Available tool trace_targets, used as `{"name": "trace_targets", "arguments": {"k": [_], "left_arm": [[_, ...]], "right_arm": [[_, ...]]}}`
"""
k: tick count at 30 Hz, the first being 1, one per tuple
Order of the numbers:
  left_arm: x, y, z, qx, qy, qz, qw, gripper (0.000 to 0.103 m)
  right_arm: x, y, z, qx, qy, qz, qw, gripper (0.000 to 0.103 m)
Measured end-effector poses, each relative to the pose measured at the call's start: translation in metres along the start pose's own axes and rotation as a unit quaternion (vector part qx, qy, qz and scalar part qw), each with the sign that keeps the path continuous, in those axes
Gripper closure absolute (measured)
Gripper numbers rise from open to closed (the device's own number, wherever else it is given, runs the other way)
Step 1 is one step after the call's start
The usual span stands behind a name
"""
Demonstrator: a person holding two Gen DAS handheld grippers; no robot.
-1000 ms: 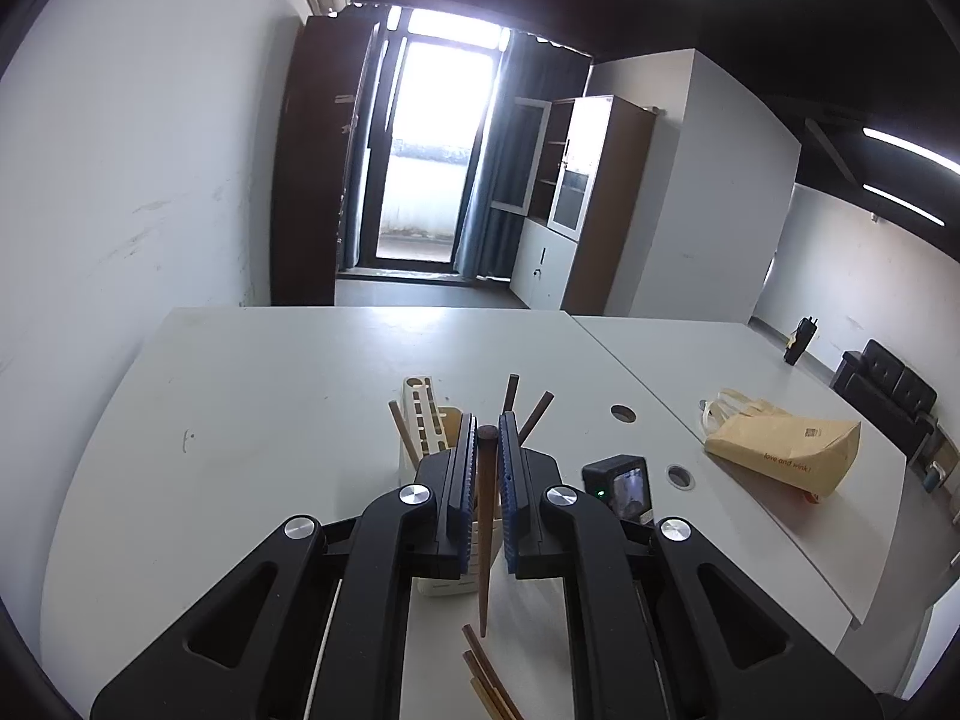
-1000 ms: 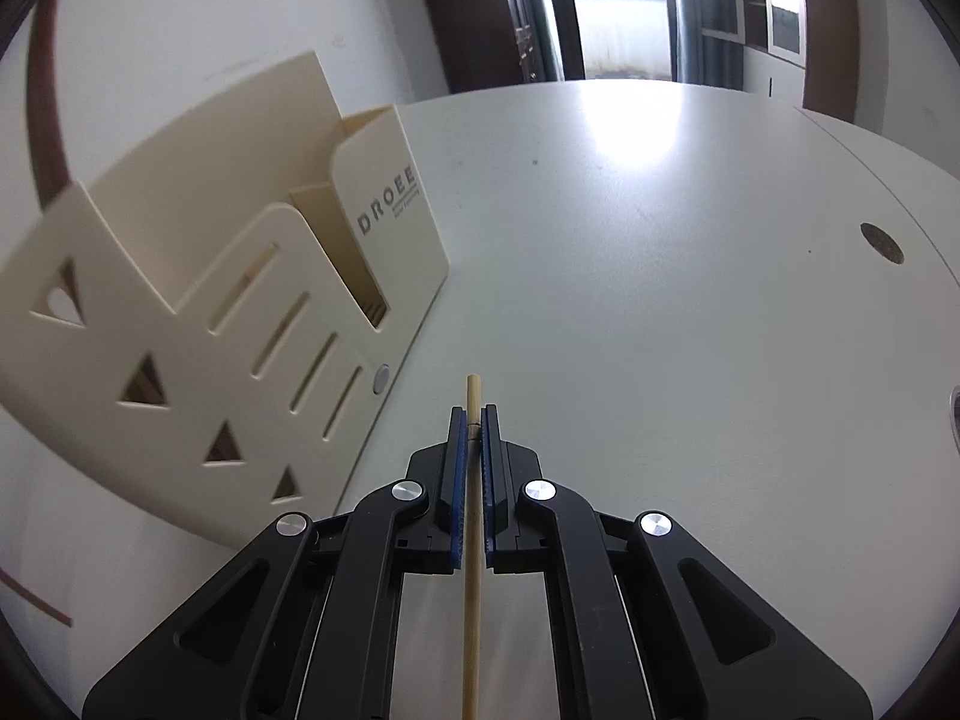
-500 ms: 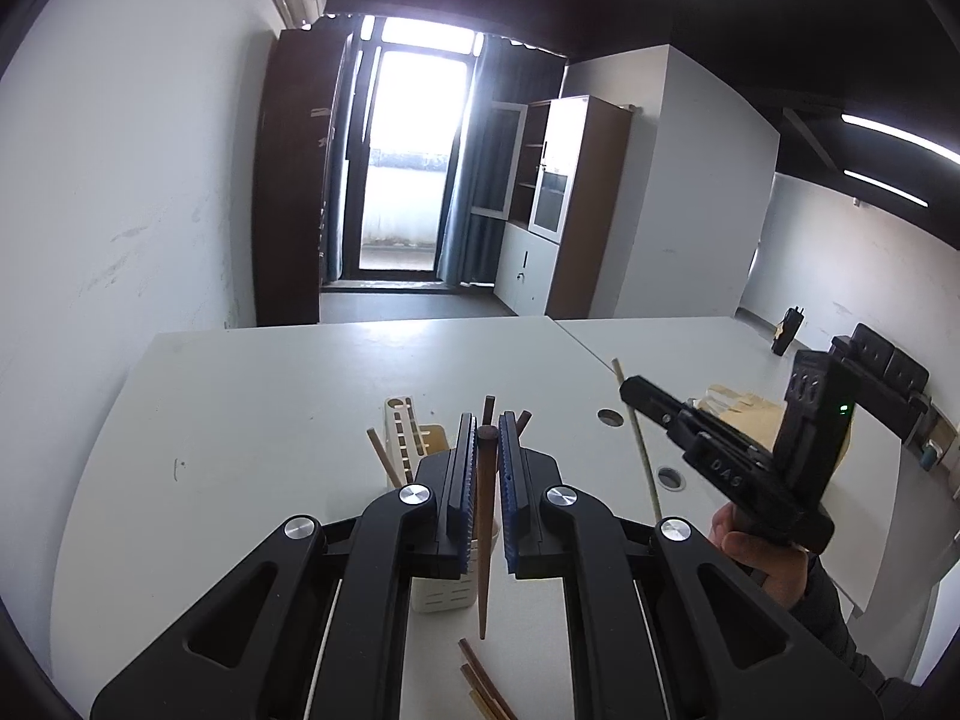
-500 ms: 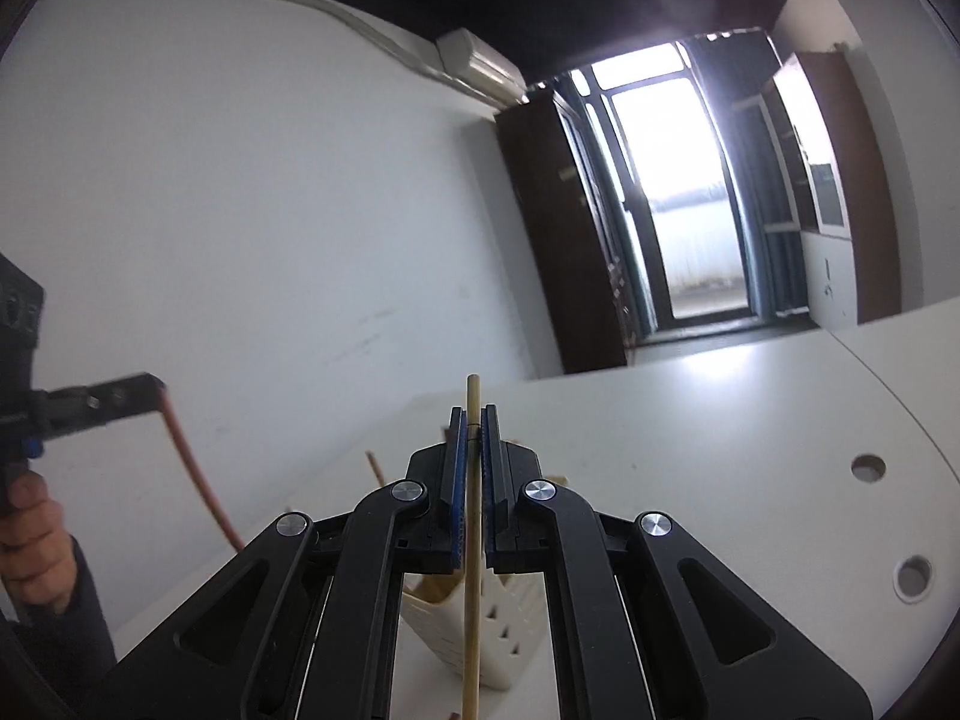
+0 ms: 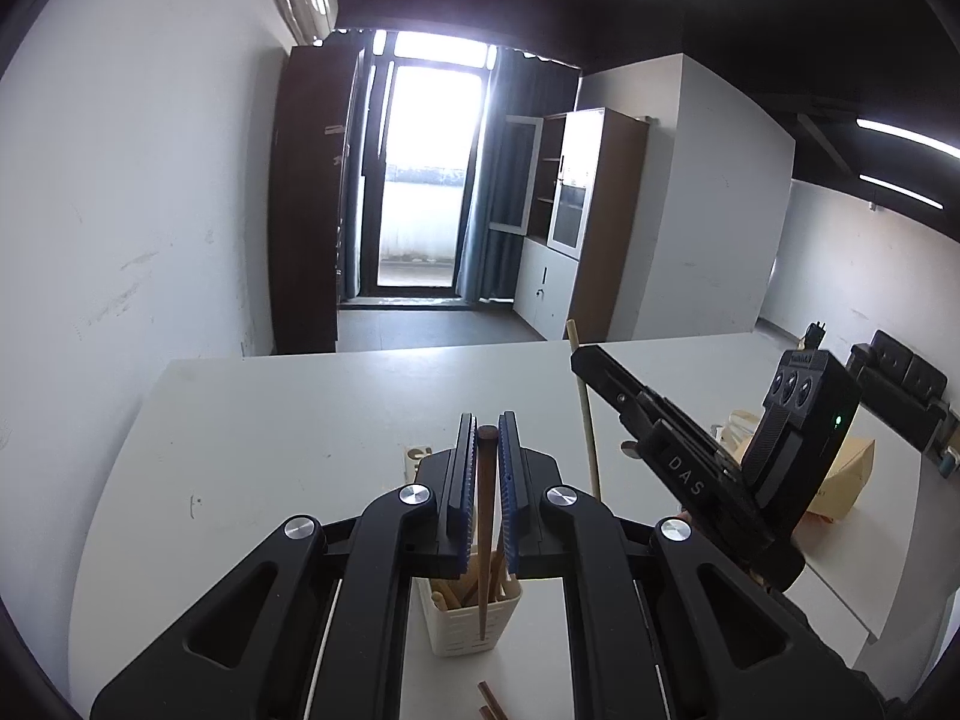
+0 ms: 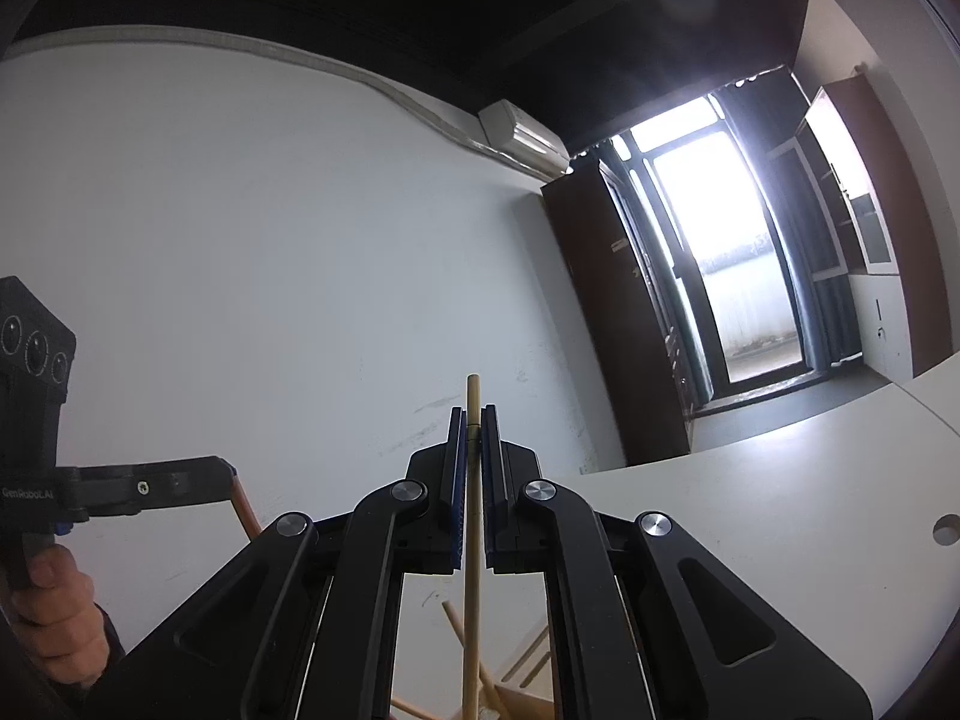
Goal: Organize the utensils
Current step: 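Lower both held chopsticks down into the holder slots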
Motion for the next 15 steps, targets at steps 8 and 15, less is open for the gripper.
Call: {"name": "trace_targets", "arguments": {"k": [8,15], "left_arm": [[-0.001,-0.020,-0.009,-0.015,-0.010,0.001,0.9998,0.096],[-0.004,-0.034,-0.005,-0.026,-0.005,-0.001,0.9996,0.096]], "right_arm": [[0.011,0.007,0.011,-0.066,0.024,0.022,0.997,0.098],[0.004,0.030,-0.014,-0.051,0.029,0.022,0.998,0.098]]}}
Point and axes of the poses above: each gripper's, at about its wrist camera, not at the fingertips, and z roughly against the way its jaws point, x to its left, y to its underside, the point moved 5 cm from there along -z, roughly the way its jaws point, and after that the axes turned 12 degrees about x, right-handed, at the moved point
